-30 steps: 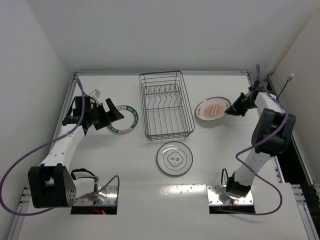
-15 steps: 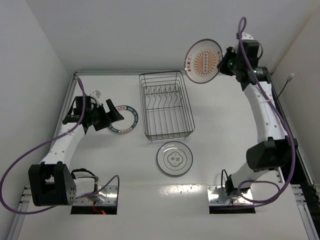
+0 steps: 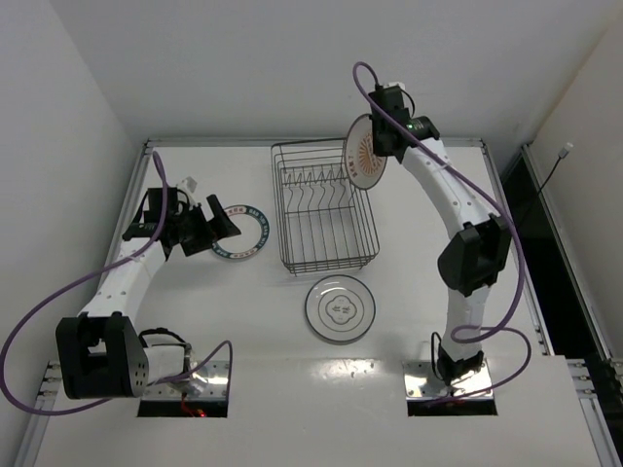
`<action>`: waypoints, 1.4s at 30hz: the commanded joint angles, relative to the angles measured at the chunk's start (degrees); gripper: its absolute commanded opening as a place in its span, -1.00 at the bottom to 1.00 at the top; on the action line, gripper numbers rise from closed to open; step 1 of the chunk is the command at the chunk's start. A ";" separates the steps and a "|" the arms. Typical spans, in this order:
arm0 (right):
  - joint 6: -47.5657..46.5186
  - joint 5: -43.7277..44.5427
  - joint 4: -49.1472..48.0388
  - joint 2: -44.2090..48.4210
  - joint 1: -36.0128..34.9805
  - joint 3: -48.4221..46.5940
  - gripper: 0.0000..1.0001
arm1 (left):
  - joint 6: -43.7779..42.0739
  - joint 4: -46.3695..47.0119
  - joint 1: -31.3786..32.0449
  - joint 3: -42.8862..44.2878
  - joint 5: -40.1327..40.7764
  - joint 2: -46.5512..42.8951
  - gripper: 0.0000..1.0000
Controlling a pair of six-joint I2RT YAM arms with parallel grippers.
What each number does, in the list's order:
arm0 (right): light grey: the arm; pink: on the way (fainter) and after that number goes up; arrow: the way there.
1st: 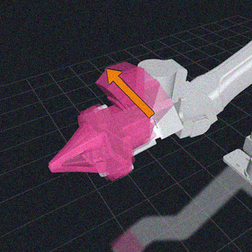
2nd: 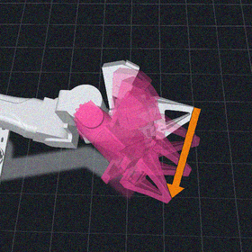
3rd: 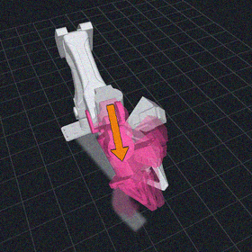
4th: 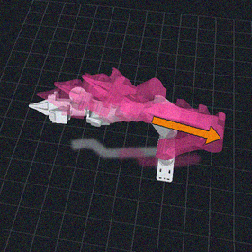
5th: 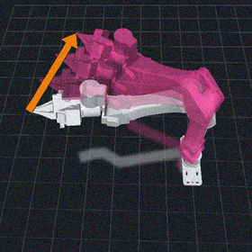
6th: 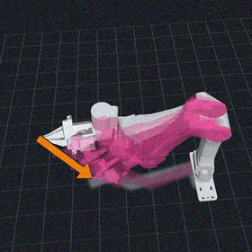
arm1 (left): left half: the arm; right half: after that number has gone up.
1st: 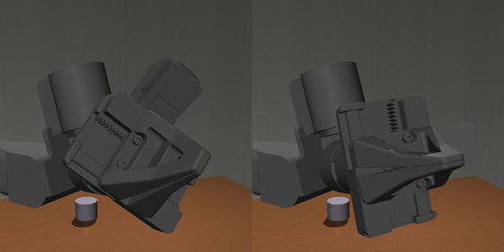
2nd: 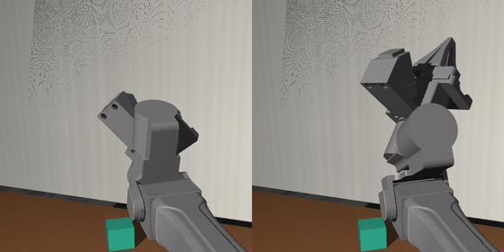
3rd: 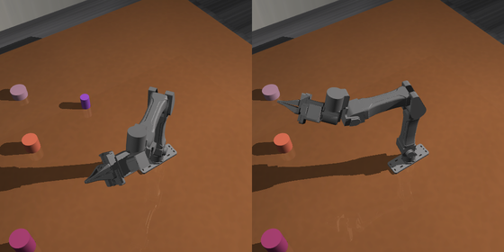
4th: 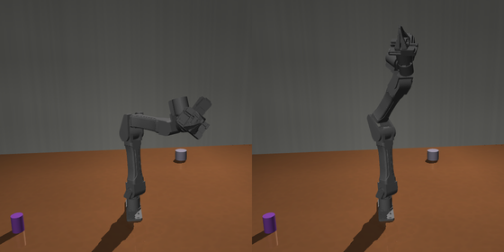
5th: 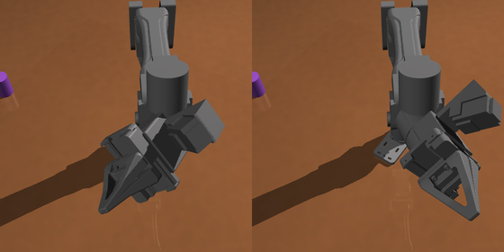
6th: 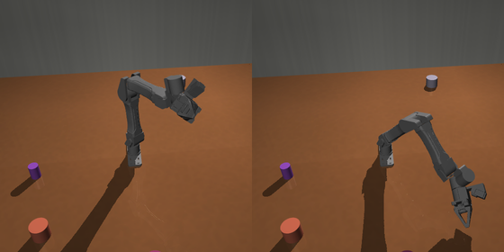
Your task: Load the plates into the dish rack
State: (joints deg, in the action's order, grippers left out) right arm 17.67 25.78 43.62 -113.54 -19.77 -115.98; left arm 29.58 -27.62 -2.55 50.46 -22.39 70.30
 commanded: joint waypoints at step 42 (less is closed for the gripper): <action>3.05 -3.08 17.91 23.79 -11.52 4.79 0.32 | 12.68 25.40 -7.12 -18.11 -11.53 4.66 0.91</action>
State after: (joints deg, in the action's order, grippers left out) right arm 17.41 28.29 61.47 -93.08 -30.92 -115.72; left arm 36.82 -13.23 -8.78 34.26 -29.26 73.69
